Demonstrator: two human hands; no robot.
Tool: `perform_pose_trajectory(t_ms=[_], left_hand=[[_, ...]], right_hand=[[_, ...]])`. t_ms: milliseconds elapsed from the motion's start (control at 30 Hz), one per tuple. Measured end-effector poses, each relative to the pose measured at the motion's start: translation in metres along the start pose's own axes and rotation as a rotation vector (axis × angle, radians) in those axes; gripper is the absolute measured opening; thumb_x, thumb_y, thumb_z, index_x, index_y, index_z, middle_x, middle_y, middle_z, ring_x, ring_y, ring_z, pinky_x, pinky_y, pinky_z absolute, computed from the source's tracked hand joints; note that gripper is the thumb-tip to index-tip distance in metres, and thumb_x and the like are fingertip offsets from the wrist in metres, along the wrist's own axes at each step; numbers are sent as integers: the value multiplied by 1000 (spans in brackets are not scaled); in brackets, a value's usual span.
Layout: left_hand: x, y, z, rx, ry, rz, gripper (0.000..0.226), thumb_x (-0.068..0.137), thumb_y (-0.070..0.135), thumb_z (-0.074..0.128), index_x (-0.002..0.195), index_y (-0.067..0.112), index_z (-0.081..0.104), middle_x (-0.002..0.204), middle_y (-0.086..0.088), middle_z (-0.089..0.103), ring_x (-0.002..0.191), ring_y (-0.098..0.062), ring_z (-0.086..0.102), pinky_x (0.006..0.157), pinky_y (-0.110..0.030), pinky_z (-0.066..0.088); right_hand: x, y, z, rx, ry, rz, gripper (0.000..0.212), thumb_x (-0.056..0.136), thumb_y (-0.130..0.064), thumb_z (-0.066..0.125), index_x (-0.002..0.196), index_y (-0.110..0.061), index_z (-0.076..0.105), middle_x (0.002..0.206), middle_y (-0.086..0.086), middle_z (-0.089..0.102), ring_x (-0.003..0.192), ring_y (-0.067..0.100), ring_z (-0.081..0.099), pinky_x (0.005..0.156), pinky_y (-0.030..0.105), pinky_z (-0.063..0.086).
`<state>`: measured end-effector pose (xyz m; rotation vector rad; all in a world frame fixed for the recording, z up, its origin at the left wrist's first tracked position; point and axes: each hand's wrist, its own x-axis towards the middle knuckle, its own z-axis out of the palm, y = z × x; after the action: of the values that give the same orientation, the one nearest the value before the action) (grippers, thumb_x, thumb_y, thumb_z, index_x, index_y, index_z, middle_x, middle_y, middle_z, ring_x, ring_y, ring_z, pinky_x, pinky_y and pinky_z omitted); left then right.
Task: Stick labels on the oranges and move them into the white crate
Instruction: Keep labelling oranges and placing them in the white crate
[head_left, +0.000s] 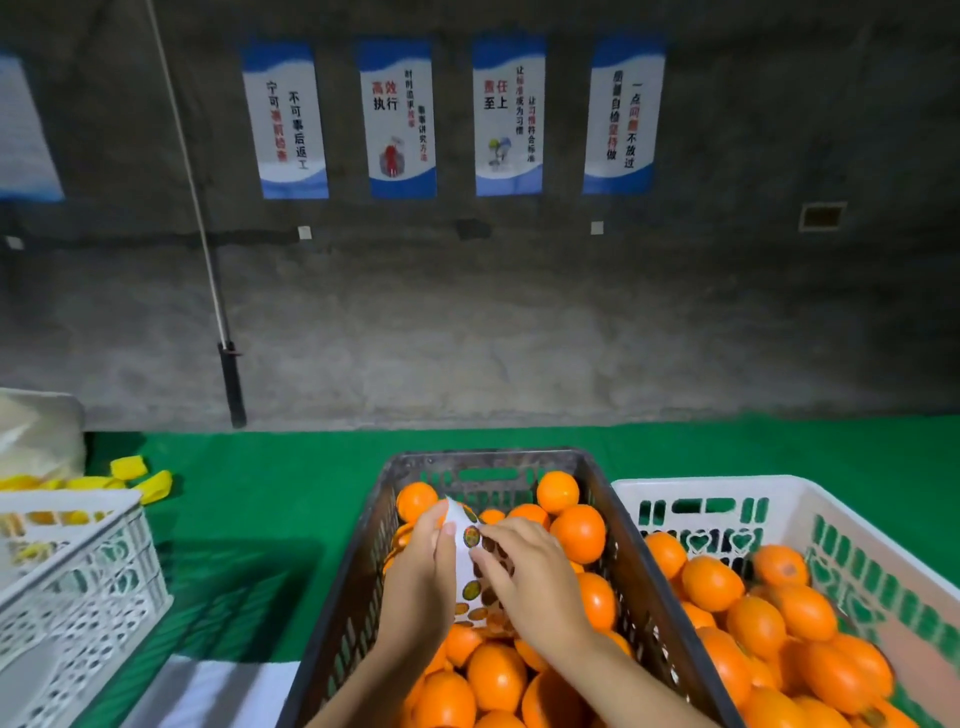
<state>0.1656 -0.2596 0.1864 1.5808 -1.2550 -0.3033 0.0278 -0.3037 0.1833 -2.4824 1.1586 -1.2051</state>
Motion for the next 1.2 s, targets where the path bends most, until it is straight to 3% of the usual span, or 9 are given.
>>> perform_pose_trajectory(t_ms=[167, 267, 333, 367, 433, 500, 733, 967, 1200], left_hand=[[-1, -1, 1, -19, -70, -24, 43, 103, 43, 36, 145, 34, 40, 139, 13, 52, 113, 4, 46, 88, -14, 35], [-2, 3, 3, -22, -61, -25, 44, 103, 41, 40, 146, 31, 41, 137, 16, 51, 112, 9, 44, 84, -5, 30], [-3, 7, 2, -72, -42, -8, 35, 101, 44, 45, 131, 31, 56, 113, 24, 59, 93, 16, 50, 77, -7, 35], [-3, 8, 1, -104, -38, 10, 27, 99, 47, 46, 107, 28, 64, 91, 22, 61, 76, 12, 51, 69, -12, 38], [-4, 10, -3, -137, -25, 42, 45, 97, 49, 47, 72, 12, 51, 61, -5, 49, 57, -5, 42, 56, -31, 35], [-6, 13, -6, -143, -5, 35, 49, 98, 43, 50, 63, 9, 38, 56, -10, 36, 54, -12, 33, 53, -37, 26], [-8, 17, -8, -137, -23, 75, 44, 101, 27, 49, 62, 13, 33, 55, -2, 30, 52, -10, 29, 50, -32, 22], [-8, 14, -6, -89, -30, 65, 42, 103, 29, 46, 68, 5, 40, 59, -8, 37, 55, -9, 33, 52, -30, 28], [-5, 13, -4, -71, -8, 59, 39, 103, 26, 45, 66, 15, 36, 57, 4, 31, 53, -6, 29, 49, -21, 24]], right_hand=[[1, -1, 3, 112, -17, 71, 32, 97, -45, 59, 124, -27, 65, 114, -16, 59, 111, 3, 52, 95, 18, 42], [4, 1, 3, 120, 6, 128, 26, 94, -44, 64, 116, -30, 66, 108, -20, 57, 106, 2, 52, 91, 19, 45], [4, 1, 2, 120, 17, 140, 24, 93, -43, 66, 114, -31, 66, 106, -20, 57, 103, 1, 52, 89, 19, 47], [4, 0, 1, 123, 13, 140, 23, 93, -42, 66, 113, -30, 67, 104, -20, 56, 102, 1, 52, 87, 18, 46], [3, -1, 1, 119, 1, 126, 21, 93, -41, 66, 110, -29, 68, 99, -20, 55, 99, 2, 52, 84, 16, 45], [3, -3, 2, 155, 6, 142, 15, 92, -40, 68, 103, -29, 69, 94, -21, 54, 96, 1, 52, 80, 17, 45], [1, -2, 3, 146, 18, 125, 28, 94, -40, 66, 118, -26, 70, 109, -14, 61, 103, 4, 56, 86, 18, 49], [-1, -5, 4, 112, 14, 126, 12, 93, -35, 67, 83, -30, 62, 86, -12, 56, 82, 6, 53, 67, 25, 49], [-2, -2, 4, 158, 24, 149, 26, 93, -40, 68, 117, -32, 64, 96, -24, 50, 91, 1, 53, 76, 13, 48]])
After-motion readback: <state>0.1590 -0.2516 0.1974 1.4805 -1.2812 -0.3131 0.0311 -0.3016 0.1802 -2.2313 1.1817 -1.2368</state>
